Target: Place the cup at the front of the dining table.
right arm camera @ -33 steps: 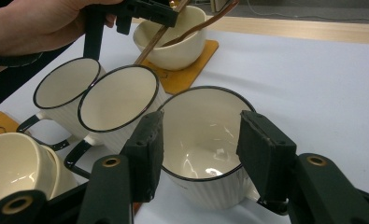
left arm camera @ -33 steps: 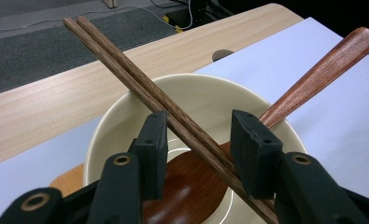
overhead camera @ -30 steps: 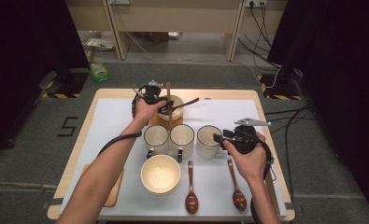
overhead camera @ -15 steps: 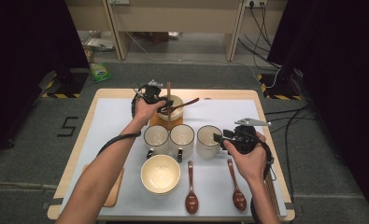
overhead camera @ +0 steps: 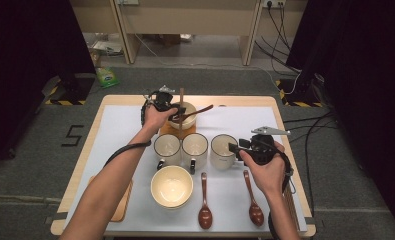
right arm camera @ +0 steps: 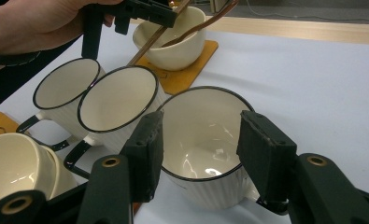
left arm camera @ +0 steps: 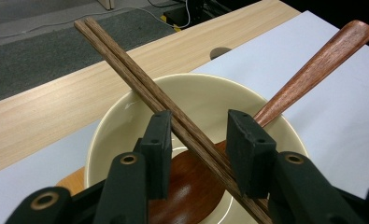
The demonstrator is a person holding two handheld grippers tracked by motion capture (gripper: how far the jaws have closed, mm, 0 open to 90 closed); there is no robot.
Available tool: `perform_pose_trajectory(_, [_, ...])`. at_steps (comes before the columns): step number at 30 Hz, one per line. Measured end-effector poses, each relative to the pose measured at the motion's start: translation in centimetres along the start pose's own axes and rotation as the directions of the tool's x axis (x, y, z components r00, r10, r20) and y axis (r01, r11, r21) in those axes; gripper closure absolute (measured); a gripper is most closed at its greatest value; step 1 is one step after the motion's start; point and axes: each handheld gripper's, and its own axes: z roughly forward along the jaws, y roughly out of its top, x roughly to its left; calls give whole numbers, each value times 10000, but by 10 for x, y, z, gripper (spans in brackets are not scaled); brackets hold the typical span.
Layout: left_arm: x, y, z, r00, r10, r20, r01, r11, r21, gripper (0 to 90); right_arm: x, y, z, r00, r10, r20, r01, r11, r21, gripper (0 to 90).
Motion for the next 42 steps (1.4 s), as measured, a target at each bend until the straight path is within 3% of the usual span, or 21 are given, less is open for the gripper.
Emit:
perform_pose_trajectory(14, [-1, 0, 1, 10000, -27, 67, 27, 10000, -4, 583, 0, 0, 0, 10000, -4, 4, 4, 10000, -7, 503])
perform_pose_trajectory(23, [-3, 2, -3, 9998, -181, 57, 181, 9998, -103, 371, 0, 1, -2, 10000, -12, 31, 12, 10000, -63, 503])
perform_pose_trajectory(31, [-7, 4, -18, 9993, -374, -26, 374, 9990, -226, 243, -3, 0, -6, 9999, 76, 93, -75, 9999, -139, 503])
perform_pose_trajectory(40, [-15, -2, -42, 9993, -343, 119, 351, 9972, -657, 204, -4, -2, -6, 9998, 136, 134, -135, 9999, -80, 503])
perform_pose_trajectory(42, [-17, -3, -47, 9983, -528, 262, 548, 9951, -818, 205, -4, -2, -7, 9998, 133, 153, -132, 9999, -85, 503])
